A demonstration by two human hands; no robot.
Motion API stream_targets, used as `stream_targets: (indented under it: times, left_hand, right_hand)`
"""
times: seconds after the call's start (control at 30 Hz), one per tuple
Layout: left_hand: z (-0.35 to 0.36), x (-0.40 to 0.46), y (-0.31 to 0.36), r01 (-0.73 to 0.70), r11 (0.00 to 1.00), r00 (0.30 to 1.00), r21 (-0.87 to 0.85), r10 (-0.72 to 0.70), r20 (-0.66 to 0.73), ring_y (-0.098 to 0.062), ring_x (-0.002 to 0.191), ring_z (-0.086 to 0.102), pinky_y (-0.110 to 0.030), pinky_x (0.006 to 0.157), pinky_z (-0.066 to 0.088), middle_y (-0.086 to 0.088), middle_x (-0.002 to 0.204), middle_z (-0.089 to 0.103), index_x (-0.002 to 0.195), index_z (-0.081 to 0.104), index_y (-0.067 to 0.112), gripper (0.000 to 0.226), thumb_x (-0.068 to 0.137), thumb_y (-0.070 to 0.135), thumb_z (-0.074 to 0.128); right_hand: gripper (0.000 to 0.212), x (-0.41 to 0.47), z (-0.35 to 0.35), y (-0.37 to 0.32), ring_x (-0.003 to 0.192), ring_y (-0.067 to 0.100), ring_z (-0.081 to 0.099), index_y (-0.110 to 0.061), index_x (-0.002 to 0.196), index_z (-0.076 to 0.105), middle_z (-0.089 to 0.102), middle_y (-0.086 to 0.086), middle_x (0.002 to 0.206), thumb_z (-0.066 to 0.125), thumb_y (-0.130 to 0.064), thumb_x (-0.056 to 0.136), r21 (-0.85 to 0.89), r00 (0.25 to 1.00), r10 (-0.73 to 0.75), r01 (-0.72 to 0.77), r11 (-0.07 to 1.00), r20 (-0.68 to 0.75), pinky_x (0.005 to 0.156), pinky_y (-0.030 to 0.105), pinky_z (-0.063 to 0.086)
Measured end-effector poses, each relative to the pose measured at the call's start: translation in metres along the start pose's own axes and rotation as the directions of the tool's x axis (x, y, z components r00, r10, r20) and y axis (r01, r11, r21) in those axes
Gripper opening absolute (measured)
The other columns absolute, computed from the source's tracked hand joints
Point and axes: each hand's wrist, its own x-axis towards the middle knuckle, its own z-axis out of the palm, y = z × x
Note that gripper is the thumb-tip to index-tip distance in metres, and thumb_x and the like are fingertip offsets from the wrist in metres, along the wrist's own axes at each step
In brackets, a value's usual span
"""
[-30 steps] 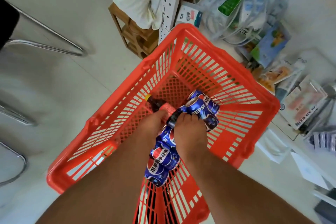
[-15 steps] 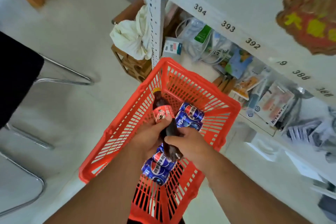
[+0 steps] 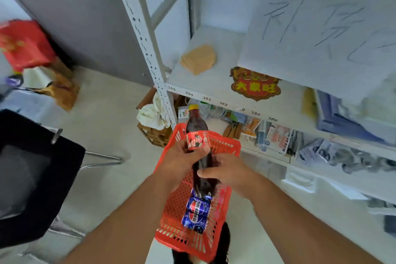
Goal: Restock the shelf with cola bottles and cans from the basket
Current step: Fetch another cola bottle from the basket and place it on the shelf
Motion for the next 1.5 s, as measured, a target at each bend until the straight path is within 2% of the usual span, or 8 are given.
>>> stream_targets:
  times: [0.27,0.4,0.53,0.67,0.87,1.1,1.3,1.5]
  left_hand:
    - [0.023,-0.057,0.081,-0.167,0.956,0.965,0.241,0.108,0.239,-0.024,0.113,0.074,-0.054,0.106,0.054,-0.002,0.117,0.079,0.121,0.074,0.028,0.056,0.071,0.047,0.094]
    - [0.034,-0.081,0.102,-0.289,0.904,0.920,0.316,0.171,0.352,-0.018,0.106,0.076,-0.047,0.104,0.056,0.003,0.111,0.081,0.120,0.073,0.024,0.038,0.085,0.024,0.087]
    - [0.052,-0.100,0.112,-0.381,0.857,0.861,0.345,0.194,0.470,-0.014,0.106,0.076,-0.047,0.106,0.055,0.006,0.111,0.081,0.120,0.073,0.025,0.040,0.083,0.025,0.089]
    - [0.079,-0.120,0.112,-0.440,0.821,0.798,0.364,0.172,0.578,-0.011,0.107,0.075,-0.041,0.103,0.055,0.009,0.113,0.080,0.124,0.070,0.028,0.047,0.081,0.031,0.090]
    - [0.141,-0.157,0.098,-0.519,0.782,0.675,0.346,0.128,0.726,-0.005,0.100,0.075,-0.027,0.093,0.056,0.011,0.108,0.080,0.121,0.071,0.028,0.042,0.083,0.022,0.088]
    - [0.239,-0.207,0.061,-0.603,0.722,0.524,0.339,0.037,0.851,-0.014,0.109,0.075,-0.045,0.107,0.054,0.005,0.116,0.079,0.129,0.068,0.026,0.055,0.079,0.027,0.092]
    - [0.338,-0.293,0.019,-0.670,0.689,0.359,0.277,-0.027,0.933,-0.009,0.104,0.076,-0.035,0.100,0.056,0.008,0.110,0.081,0.121,0.070,0.029,0.043,0.083,0.017,0.088]
    - [0.439,-0.388,-0.042,-0.723,0.659,0.195,0.207,-0.092,0.976,-0.012,0.108,0.075,-0.041,0.105,0.055,0.007,0.113,0.080,0.125,0.069,0.026,0.048,0.082,0.017,0.090]
  right_hand:
    - [0.026,-0.102,-0.002,-0.026,0.100,0.021,0.078,-0.017,0.109,0.079,0.082,0.002,0.105,0.083,-0.008,0.085,0.115,0.952,-0.219,0.247,0.962,-0.212,0.102,0.045,0.057]
    - [0.029,-0.143,0.010,-0.026,0.103,0.019,0.077,-0.020,0.110,0.080,0.081,0.000,0.107,0.084,-0.012,0.084,0.100,0.894,-0.275,0.329,0.939,-0.354,0.102,0.045,0.057]
    - [0.032,-0.179,0.021,-0.017,0.103,0.018,0.077,-0.017,0.115,0.077,0.081,0.000,0.108,0.083,-0.007,0.085,0.134,0.833,-0.282,0.385,0.913,-0.476,0.098,0.040,0.058]
    - [0.029,-0.214,0.028,0.004,0.100,0.022,0.078,-0.008,0.115,0.075,0.081,0.004,0.106,0.081,-0.004,0.087,0.176,0.768,-0.253,0.427,0.887,-0.588,0.087,0.033,0.059]
    - [0.025,-0.273,0.030,0.050,0.098,0.023,0.078,-0.008,0.109,0.077,0.081,0.007,0.104,0.081,-0.003,0.085,0.217,0.658,-0.175,0.470,0.856,-0.733,0.087,0.032,0.059]
    - [0.031,-0.363,0.026,0.123,0.101,0.022,0.077,-0.011,0.112,0.076,0.081,0.003,0.104,0.084,-0.011,0.083,0.253,0.519,-0.039,0.480,0.840,-0.854,0.100,0.042,0.058]
    - [0.033,-0.460,0.026,0.204,0.102,0.037,0.075,-0.008,0.110,0.075,0.080,0.011,0.104,0.086,-0.016,0.079,0.248,0.339,0.064,0.531,0.810,-0.939,0.097,0.056,0.056]
    - [0.027,-0.569,0.039,0.291,0.100,0.027,0.077,-0.014,0.108,0.076,0.081,0.005,0.103,0.084,-0.011,0.082,0.242,0.172,0.175,0.567,0.788,-0.970,0.096,0.046,0.057]
